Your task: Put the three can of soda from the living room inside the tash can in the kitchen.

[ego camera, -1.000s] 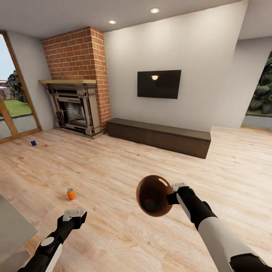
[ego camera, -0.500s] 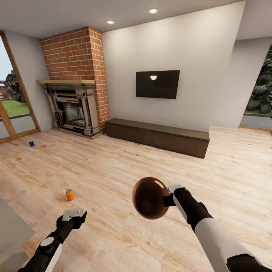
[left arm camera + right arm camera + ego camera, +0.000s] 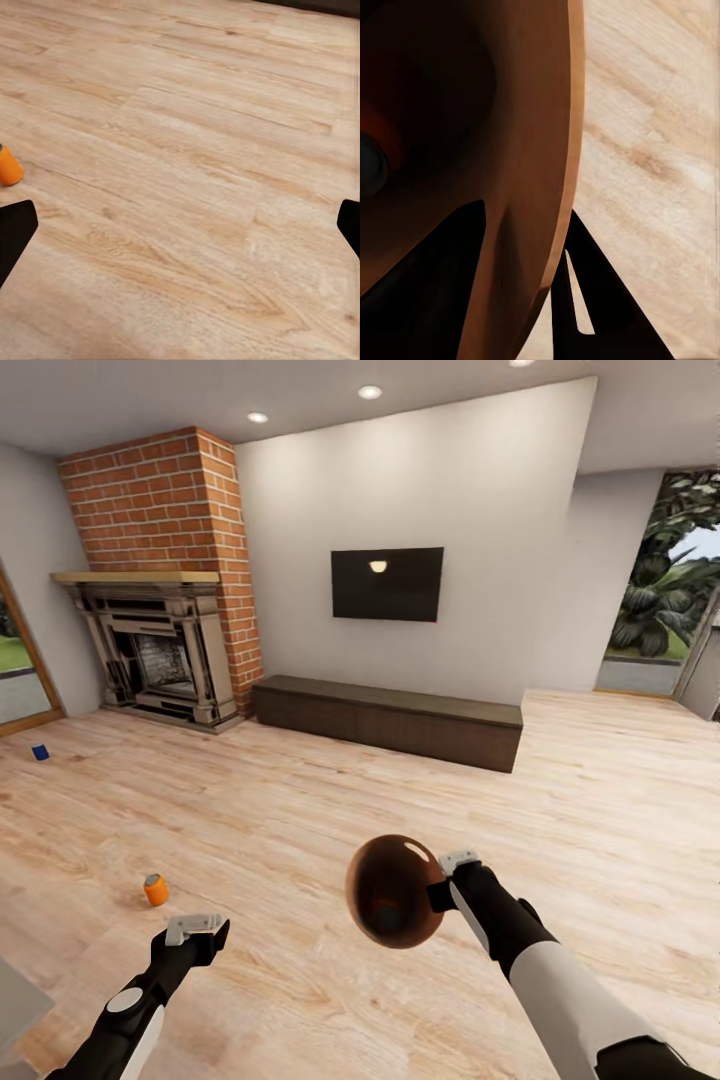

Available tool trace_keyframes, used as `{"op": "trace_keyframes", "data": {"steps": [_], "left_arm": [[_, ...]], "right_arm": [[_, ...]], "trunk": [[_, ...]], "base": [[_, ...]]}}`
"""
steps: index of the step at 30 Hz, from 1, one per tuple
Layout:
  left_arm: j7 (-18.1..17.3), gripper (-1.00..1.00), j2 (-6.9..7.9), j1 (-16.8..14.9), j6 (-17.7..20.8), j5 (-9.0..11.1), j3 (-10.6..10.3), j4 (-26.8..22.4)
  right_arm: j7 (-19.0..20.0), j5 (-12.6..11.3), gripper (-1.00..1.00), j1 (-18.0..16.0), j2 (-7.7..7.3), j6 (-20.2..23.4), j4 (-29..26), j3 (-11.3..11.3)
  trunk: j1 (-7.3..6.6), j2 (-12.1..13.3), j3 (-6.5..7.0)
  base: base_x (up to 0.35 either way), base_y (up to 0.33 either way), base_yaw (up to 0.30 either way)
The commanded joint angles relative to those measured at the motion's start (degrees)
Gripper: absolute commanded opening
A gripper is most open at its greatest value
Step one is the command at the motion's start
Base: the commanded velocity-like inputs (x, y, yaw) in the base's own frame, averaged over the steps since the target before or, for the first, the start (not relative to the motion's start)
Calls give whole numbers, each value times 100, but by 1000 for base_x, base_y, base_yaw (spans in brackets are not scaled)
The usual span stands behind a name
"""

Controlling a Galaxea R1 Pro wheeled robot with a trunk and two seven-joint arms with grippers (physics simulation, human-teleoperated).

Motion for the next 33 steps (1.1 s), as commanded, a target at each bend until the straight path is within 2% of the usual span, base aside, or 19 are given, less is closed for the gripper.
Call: {"op": "trace_keyframes", "data": {"steps": [1,7,12,21,33], "left_arm": [[0,100,0,0,-1,1,-1,9],[0,100,-6,0,-9,29,-9,277],[0,100,-7,0,-9,32,-9,303],[0,100,-7,0,-4,27,-9,312],[0,100,-7,-3,7,17,-9,313]], "right_arm": [[0,-56,-100,2,8,-5,-9,-4],[-30,-49,-100,55,69,-22,-12,68],[-37,-48,-100,60,75,-24,-12,175],[-36,-48,-100,61,78,-25,-9,215],[-34,-56,-100,61,78,-34,-8,218]], "trunk": [[0,-1,1],[0,-1,1],[0,-1,1],[0,-1,1],[0,-1,1]], "base": [[0,0,-59],[0,0,114],[0,0,236],[10,0,243],[260,-114,25]]}}
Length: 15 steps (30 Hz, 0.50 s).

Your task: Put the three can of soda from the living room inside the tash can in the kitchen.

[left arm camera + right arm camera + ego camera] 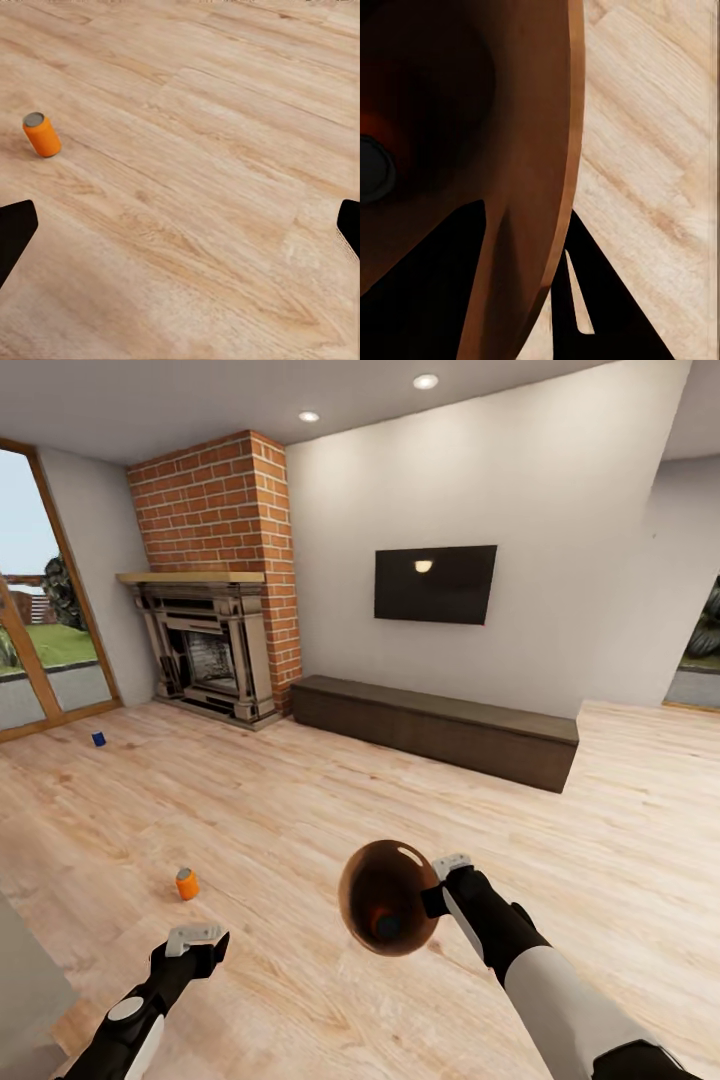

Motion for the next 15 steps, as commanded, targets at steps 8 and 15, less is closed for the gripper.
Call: {"op": "trace_keyframes", "data": {"steps": [8,15], "left_arm": [[0,100,-8,-4,0,-1,0,1],[0,100,-9,-3,0,-3,0,1]], "right_arm": [[16,-51,-100,45,5,-1,-11,21],[14,-46,-100,70,40,-2,-13,30]], "trunk": [[0,0,1],[0,0,1]], "base": [[293,-183,17],[293,-185,176]]}}
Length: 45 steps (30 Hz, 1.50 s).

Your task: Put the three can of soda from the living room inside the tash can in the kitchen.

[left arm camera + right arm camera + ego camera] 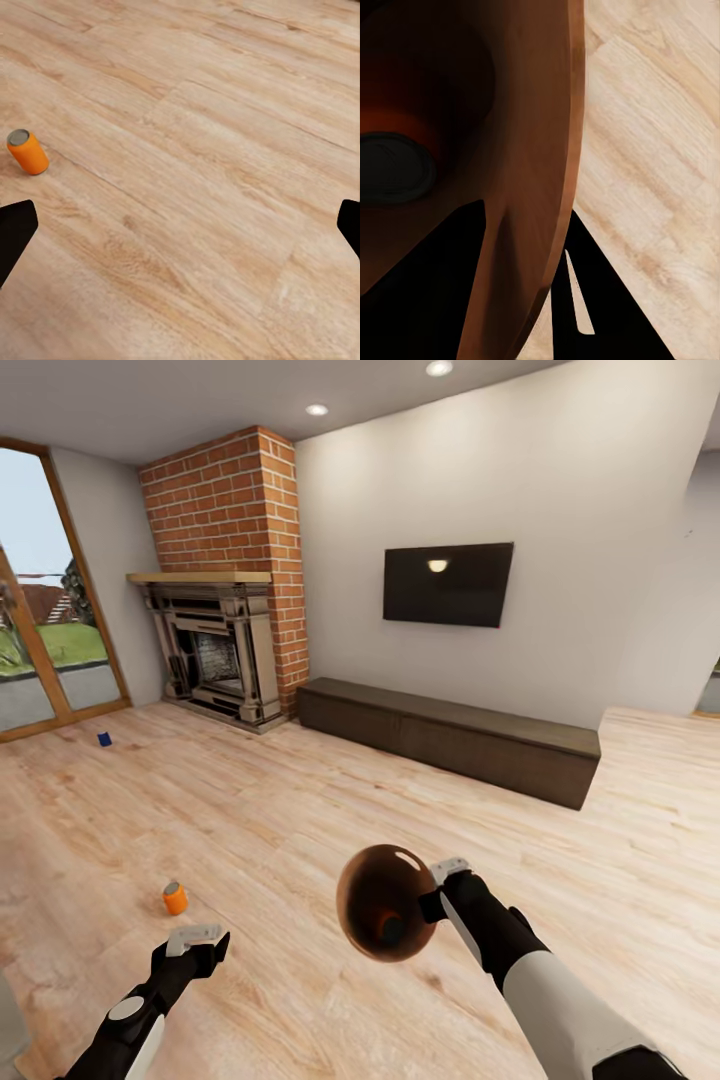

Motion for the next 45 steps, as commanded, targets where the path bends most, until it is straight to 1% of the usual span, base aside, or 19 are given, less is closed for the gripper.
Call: {"op": "trace_keyframes", "data": {"steps": [1,10,13,18,35,39,41,43,45], "left_arm": [[0,100,0,-1,0,0,0,1],[0,100,0,-1,0,-7,0,1],[0,100,0,1,0,-7,0,1],[5,100,0,0,0,-4,-7,1],[3,100,-32,-2,22,-9,6,3],[-16,100,-8,-3,71,14,36,0],[-40,100,15,0,94,102,142,56],[-51,100,20,-2,99,169,201,169],[-55,100,23,-1,101,194,224,219]], "right_arm": [[5,-32,-100,-1,8,-2,-7,-4],[-2,-28,-100,10,38,-2,-2,-3],[-2,-33,-100,10,41,-2,-2,97],[-2,-36,-100,10,42,-2,-2,176],[3,-37,-100,53,43,-2,-2,200],[6,-32,-100,54,34,-2,-2,198],[6,-29,-100,54,33,-2,-2,197],[6,-33,-100,54,33,-2,-2,198],[6,-34,-100,54,33,-2,-2,199]], "trunk": [[0,-1,1],[0,-1,1],[0,-1,1],[0,-1,-5],[0,-1,-9],[0,-1,-9],[0,-1,-9],[0,-1,-9],[0,-1,-9]], "base": [[293,-186,228],[293,-186,248],[293,-186,247],[293,-186,219],[293,-187,240],[293,-187,188],[293,-187,87],[293,-187,45],[293,-187,25]]}}
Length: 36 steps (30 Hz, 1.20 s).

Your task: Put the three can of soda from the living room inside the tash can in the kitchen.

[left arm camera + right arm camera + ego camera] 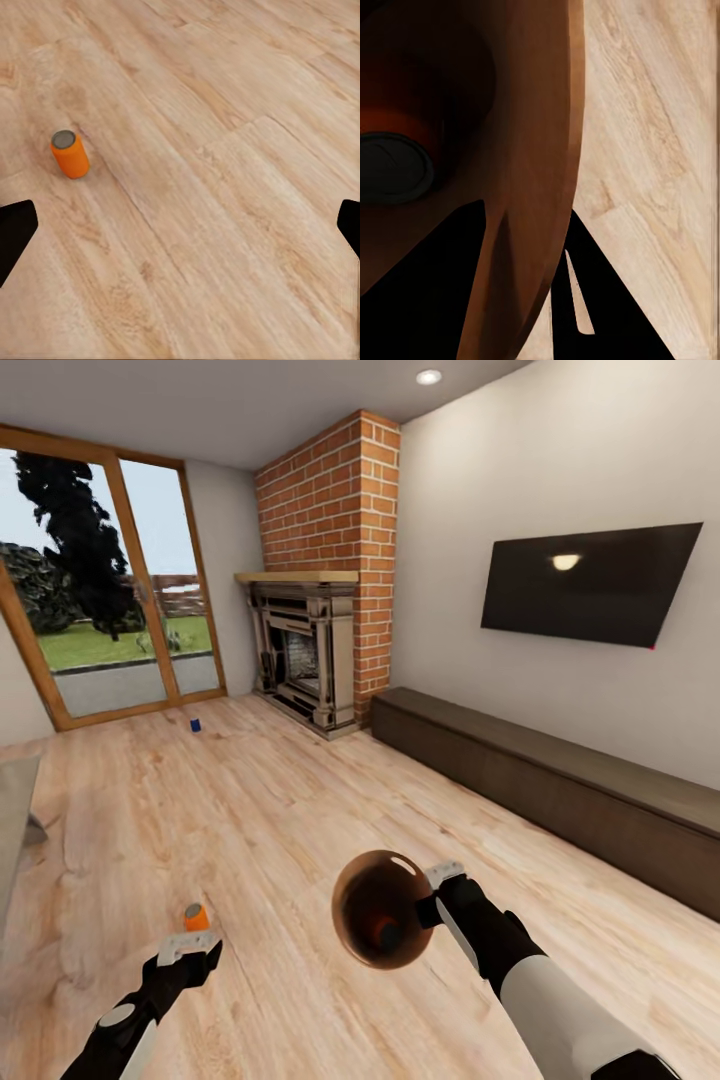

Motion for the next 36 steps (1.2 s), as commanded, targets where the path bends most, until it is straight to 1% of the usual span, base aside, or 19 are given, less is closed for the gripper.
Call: {"op": "trace_keyframes", "data": {"steps": [1,14,19,27,29,30,36], "left_arm": [[1,100,1,-1,1,17,14,34],[36,100,-30,4,-10,42,44,90],[38,100,-31,6,-13,45,45,91],[45,100,-35,5,-14,45,45,94],[45,100,-36,6,-14,45,45,94],[45,100,-38,6,-14,45,45,94],[46,100,-40,6,-14,45,45,94]], "right_arm": [[5,-33,-100,-3,1,-2,-7,-6],[13,-35,-100,-3,-5,-10,-7,-8],[18,-36,-100,-3,-13,-13,-7,-20],[26,-37,-100,7,-6,-11,-9,9],[24,-37,-100,39,-2,-11,-9,97],[24,-36,-100,59,3,-11,-8,220],[16,-36,-100,80,14,-11,-7,378]], "trunk": [[0,0,1],[0,0,1],[0,0,1],[0,0,1],[0,0,1],[0,0,1],[0,0,1]], "base": [[293,-187,14],[288,-181,3],[124,-49,0],[-54,166,0],[-112,244,0],[-119,254,88],[-116,259,182]]}}
